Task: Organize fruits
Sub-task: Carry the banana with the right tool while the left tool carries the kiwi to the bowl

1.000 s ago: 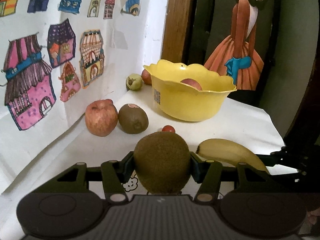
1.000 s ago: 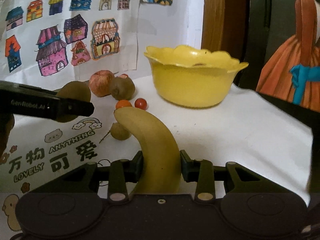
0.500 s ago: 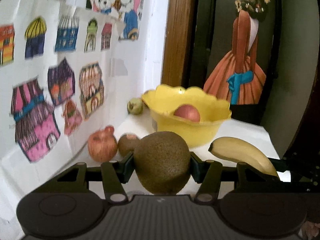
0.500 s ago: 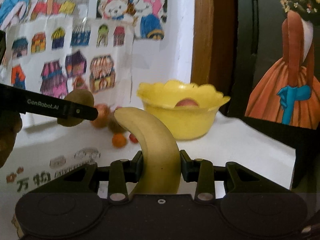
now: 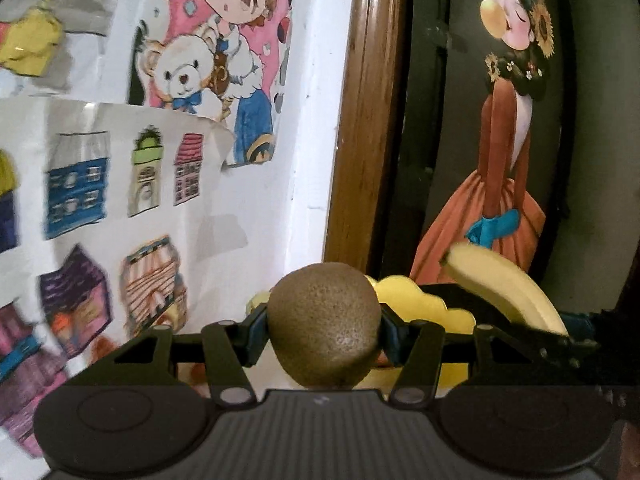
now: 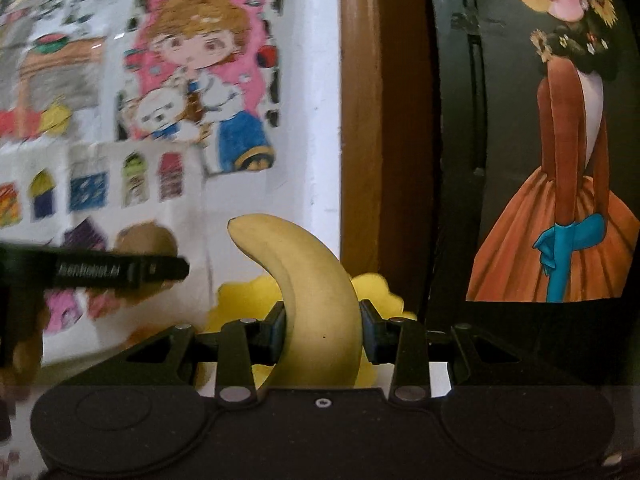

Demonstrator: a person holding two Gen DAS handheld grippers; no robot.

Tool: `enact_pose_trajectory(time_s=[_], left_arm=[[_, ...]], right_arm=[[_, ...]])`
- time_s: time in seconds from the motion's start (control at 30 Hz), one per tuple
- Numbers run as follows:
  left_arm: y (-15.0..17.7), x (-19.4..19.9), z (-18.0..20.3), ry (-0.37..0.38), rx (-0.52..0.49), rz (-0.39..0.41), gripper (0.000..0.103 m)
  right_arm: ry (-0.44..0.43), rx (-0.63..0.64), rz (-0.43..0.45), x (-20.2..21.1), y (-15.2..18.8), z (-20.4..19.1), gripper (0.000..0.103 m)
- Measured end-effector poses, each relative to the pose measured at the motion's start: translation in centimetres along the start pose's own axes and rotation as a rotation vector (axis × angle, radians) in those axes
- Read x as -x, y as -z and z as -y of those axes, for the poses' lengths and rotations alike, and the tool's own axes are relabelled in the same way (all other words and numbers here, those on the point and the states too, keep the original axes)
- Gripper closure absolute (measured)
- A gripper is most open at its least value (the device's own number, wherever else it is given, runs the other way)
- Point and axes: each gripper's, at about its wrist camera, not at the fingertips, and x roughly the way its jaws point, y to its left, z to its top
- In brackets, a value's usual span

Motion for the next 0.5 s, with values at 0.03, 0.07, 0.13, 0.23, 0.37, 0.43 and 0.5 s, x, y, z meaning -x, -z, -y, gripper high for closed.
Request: enact_pose_trajectory(time_s=[0.03,0.07,0.13,0.23,0.37,0.43,0.5], left_arm=[[-0.1,-0.7,0.0,0.001,0.005,0.000,0.043],[-0.1,-1.6,0.0,0.001,0.011,-0.002,0.043],[0.0,-3.2,0.0,0.000,0.017,-0.005,0.043],[0.4,-5.3,0.1,0.000,0.013,-0.015,0.043],[1.1,-7.6,0.1,0.001,0.012,-0.042,0.043],[1.4,-8.6,0.2,0.002,0.007,-0.057,0.043],[1.6,-9.4,0.3,0.002,0.001,-0.067,0.043]], right_arm=[[0.007,-0.004,0.003,-0.9,-0.4,0.4,0.064],[0.013,-0.014,0.006,-1.9,-0.8,0.8,0.064],[0.016,-0.038,0.003,-3.9,-1.5,1.6,0.064],[0.015,-0.044,-0.023,-6.9,-2.0,2.5,0.064],[0.005,-0.040,-0.085,-10.3,-1.5,3.2,0.064],[-0.004,-0.040,-0.117,-11.5,-0.9,3.4,0.064],[-0.011,-0.032,-0.140,-12.4,-0.3,3.3,0.064]])
